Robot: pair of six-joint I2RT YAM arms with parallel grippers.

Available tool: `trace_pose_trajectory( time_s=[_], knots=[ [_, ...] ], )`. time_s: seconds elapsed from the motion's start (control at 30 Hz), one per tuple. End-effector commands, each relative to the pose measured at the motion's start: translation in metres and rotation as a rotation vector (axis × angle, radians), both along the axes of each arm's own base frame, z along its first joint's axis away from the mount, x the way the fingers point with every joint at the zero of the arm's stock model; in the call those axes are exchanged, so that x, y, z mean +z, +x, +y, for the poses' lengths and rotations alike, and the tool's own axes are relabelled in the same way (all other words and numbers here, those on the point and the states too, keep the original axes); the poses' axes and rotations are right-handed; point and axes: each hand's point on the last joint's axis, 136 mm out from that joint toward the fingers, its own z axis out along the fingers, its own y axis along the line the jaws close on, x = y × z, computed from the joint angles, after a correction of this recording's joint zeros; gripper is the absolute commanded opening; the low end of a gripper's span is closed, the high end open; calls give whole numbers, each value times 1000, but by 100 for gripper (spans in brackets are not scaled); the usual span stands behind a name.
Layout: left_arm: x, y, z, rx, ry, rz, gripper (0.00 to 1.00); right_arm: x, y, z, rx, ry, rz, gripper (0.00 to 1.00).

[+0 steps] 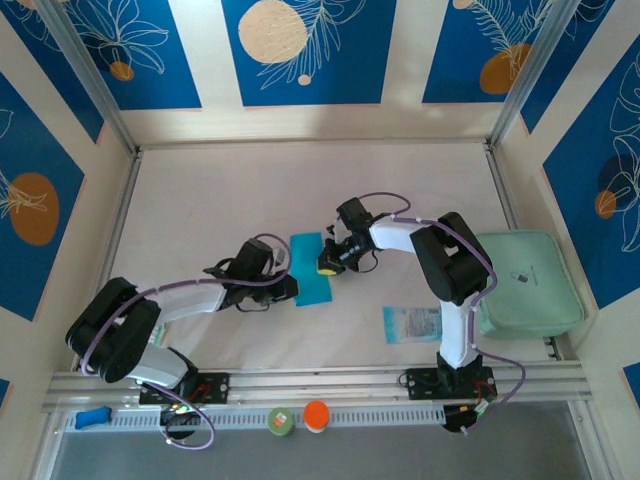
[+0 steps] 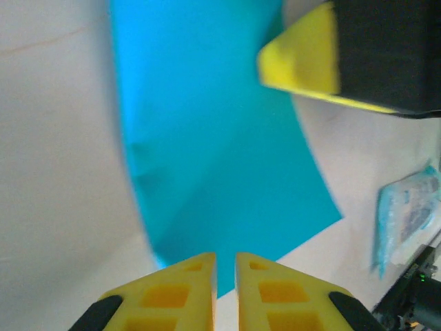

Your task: Fold a paper plane with a square sheet of paper (pick it up from the middle)

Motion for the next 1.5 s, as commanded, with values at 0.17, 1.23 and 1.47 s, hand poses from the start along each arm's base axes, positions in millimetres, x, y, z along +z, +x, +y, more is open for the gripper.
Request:
trace_pose_trajectory(
  time_s=[0.17, 1.23, 1.47],
  knots=[
    [-20, 10, -23, 24, -1, 42, 15, -90, -39, -74, -51, -394, 151, 0],
    [22, 62, -9, 94, 53, -119, 12, -90, -40, -78, -43, -411, 155, 0],
    [8, 88, -21, 142, -62, -101, 12, -89, -40, -78, -39, -416, 155, 0]
  ],
)
